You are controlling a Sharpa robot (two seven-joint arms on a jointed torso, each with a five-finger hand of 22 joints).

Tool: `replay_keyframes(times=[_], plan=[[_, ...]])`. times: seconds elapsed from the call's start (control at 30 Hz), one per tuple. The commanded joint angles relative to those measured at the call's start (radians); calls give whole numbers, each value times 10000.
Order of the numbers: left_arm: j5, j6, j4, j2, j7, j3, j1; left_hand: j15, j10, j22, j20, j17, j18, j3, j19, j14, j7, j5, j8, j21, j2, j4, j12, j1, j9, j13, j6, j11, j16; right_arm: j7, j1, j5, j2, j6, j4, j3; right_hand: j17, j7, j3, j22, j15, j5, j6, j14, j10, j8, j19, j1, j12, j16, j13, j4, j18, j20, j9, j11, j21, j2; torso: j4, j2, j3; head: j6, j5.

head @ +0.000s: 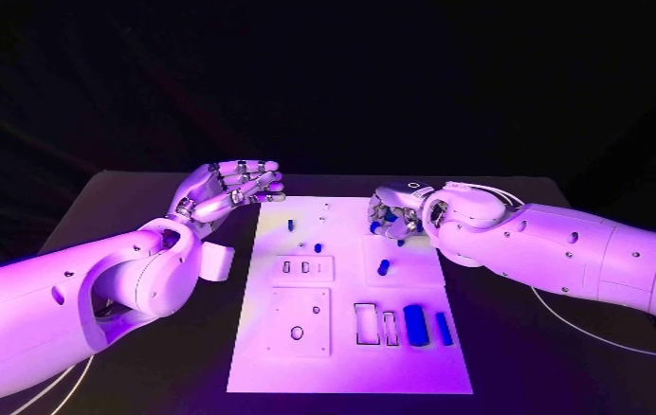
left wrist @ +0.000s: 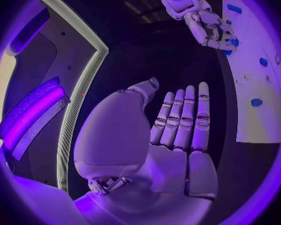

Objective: Assemble the parts on the task board

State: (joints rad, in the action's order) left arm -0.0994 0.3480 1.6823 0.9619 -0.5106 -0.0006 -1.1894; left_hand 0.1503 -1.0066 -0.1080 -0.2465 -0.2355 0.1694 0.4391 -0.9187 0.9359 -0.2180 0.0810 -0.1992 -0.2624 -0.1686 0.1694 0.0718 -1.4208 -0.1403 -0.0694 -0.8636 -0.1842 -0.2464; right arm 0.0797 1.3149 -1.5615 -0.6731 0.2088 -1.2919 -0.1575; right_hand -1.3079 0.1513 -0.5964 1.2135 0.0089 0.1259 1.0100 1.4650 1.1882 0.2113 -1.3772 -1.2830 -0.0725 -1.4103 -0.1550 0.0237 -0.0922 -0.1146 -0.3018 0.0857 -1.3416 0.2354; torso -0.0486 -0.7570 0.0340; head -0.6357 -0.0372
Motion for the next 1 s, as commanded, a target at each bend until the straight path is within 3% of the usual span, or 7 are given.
replay_keyframes(times=[0.03, 0.17, 0.3, 0.57, 1.0], plan=[[57, -213, 24, -2, -12, 10, -31, -13, 35, -14, -28, -21, 136, 2, -66, -77, -190, -49, -18, -58, -24, -58, -43, -29, -15, 11, 58, -42, 33, -60, -18, 35, 32, -82, 3, -6, -149, -57, -72, 59, -36, 0, 160, 615, 160, 98, -82, -13, -85, -89, -41, 35, 202, 27, -69, -28, -84, -160, -3, -12, -7, -12, 31], [57, -216, 12, 0, 6, 10, -38, -13, 34, -15, -25, -28, 136, 14, -69, -83, -191, -48, -19, -63, -16, -74, -44, -45, -16, 12, 58, -42, 33, -32, -19, 45, 57, 190, 14, -7, -199, -172, -199, 195, -125, -31, 413, 621, 403, 298, -117, -158, -177, -154, -126, 0, 219, 99, -246, -139, -167, -385, 7, -17, -10, -1, 35], [58, -222, 2, 0, 22, 10, -44, -13, 34, -15, -25, -28, 136, 14, -69, -83, -191, -48, -19, -63, -16, -74, -44, -45, -16, 12, 58, -42, 33, 16, -19, 47, 83, 773, 9, -6, -230, -270, -297, 377, -227, -36, 607, 624, 664, 537, -172, -357, -268, -209, -245, -150, 246, 195, -508, -251, -277, -648, 14, -23, -18, 27, 51], [70, -246, -62, -21, 45, 10, -47, -14, 35, -16, -24, -34, 135, 22, -71, -86, -192, -47, -19, -66, -12, -88, -46, -59, -17, 12, 59, -42, 33, 241, 7, 24, 298, 2019, -92, 14, -244, -267, -314, 428, -242, -34, 611, 626, 688, 588, -186, -419, -266, -228, -275, -237, 254, 218, -587, -268, -308, -662, 10, -22, -19, 106, 59], [162, -292, -114, -76, 73, 10, -48, -13, 39, -17, -20, -50, 132, 37, -74, -96, -197, -50, -19, -75, -4, -118, -51, -80, -17, 13, 65, -46, 32, 464, 56, -124, 1340, 2633, 693, 59, -245, -242, -294, 418, -233, -40, 573, 626, 663, 592, -172, -380, -241, -236, -284, -250, 251, 221, -623, -247, -300, -624, -16, -58, -2, 172, 59]])
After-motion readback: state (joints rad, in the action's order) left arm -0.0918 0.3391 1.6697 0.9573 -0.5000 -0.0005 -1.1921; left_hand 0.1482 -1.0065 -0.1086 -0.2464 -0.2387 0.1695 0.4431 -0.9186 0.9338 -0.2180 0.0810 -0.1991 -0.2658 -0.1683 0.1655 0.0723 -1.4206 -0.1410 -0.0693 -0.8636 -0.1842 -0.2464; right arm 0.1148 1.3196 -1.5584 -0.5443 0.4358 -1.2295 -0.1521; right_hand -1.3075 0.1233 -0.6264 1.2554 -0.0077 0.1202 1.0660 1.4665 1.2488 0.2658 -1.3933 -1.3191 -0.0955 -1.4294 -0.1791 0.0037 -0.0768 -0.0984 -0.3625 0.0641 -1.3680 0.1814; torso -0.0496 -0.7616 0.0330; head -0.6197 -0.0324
